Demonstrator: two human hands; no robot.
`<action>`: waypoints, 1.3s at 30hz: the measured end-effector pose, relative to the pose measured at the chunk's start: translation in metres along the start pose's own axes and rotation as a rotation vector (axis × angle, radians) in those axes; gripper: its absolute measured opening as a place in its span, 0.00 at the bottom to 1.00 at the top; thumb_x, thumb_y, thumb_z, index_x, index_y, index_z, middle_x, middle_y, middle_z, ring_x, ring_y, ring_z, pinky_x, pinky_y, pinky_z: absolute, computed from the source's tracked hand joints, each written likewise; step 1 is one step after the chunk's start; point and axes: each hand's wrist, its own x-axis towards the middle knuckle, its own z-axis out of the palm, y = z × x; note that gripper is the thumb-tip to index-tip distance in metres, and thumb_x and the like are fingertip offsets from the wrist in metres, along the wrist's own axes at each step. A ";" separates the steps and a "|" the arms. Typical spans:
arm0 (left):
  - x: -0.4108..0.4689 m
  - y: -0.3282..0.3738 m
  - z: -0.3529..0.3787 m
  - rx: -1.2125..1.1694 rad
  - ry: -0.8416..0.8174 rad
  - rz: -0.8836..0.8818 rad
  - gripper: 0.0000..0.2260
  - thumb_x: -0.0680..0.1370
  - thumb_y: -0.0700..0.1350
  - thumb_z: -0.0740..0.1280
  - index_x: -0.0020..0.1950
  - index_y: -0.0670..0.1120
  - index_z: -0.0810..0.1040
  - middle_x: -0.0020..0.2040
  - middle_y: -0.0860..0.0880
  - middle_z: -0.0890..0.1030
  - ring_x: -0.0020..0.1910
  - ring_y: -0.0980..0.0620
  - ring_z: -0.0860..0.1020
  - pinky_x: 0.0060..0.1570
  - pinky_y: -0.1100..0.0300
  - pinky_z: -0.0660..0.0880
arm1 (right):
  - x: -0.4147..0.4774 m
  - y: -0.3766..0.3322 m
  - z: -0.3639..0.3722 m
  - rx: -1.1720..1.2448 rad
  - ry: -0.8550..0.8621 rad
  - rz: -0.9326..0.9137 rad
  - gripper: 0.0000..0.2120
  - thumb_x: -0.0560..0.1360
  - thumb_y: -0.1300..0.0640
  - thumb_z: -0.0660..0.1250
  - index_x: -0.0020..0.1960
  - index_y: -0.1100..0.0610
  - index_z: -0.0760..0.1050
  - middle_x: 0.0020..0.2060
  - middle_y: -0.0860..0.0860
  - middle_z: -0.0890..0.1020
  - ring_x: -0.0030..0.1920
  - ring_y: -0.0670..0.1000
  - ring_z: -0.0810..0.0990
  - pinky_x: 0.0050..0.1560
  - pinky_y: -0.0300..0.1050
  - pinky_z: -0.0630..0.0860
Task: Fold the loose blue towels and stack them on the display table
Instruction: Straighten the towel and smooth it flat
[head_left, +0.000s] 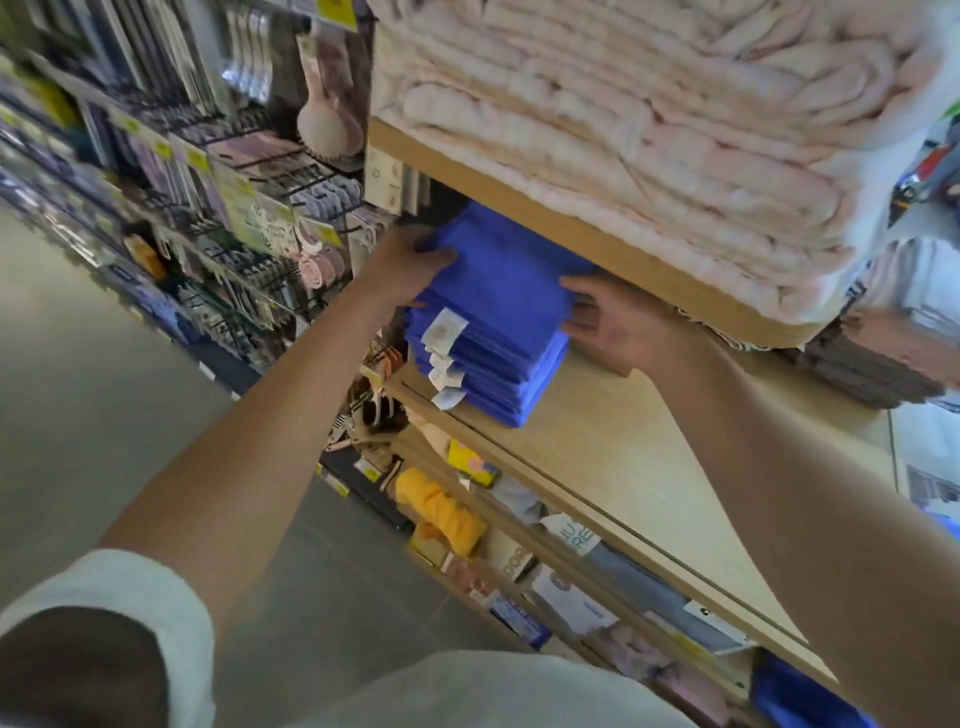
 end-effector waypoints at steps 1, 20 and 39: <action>0.008 -0.004 -0.002 0.061 -0.001 0.001 0.05 0.81 0.45 0.68 0.56 0.48 0.81 0.48 0.51 0.84 0.47 0.50 0.83 0.40 0.54 0.83 | 0.008 0.003 0.003 -0.025 0.019 -0.003 0.06 0.82 0.61 0.65 0.51 0.51 0.76 0.42 0.49 0.79 0.42 0.47 0.78 0.43 0.40 0.81; 0.022 -0.072 0.055 0.506 -0.092 0.056 0.26 0.83 0.62 0.54 0.81 0.56 0.57 0.75 0.42 0.69 0.67 0.37 0.74 0.65 0.41 0.72 | 0.088 0.047 0.008 -1.560 0.124 -0.360 0.35 0.76 0.27 0.39 0.81 0.37 0.49 0.83 0.47 0.54 0.81 0.57 0.57 0.76 0.62 0.58; 0.051 -0.102 0.075 0.475 -0.094 0.025 0.28 0.83 0.64 0.54 0.81 0.58 0.56 0.77 0.43 0.65 0.67 0.38 0.74 0.64 0.44 0.74 | 0.104 0.066 0.003 -1.428 0.171 -0.319 0.39 0.72 0.23 0.39 0.80 0.36 0.52 0.79 0.48 0.66 0.76 0.56 0.67 0.71 0.58 0.65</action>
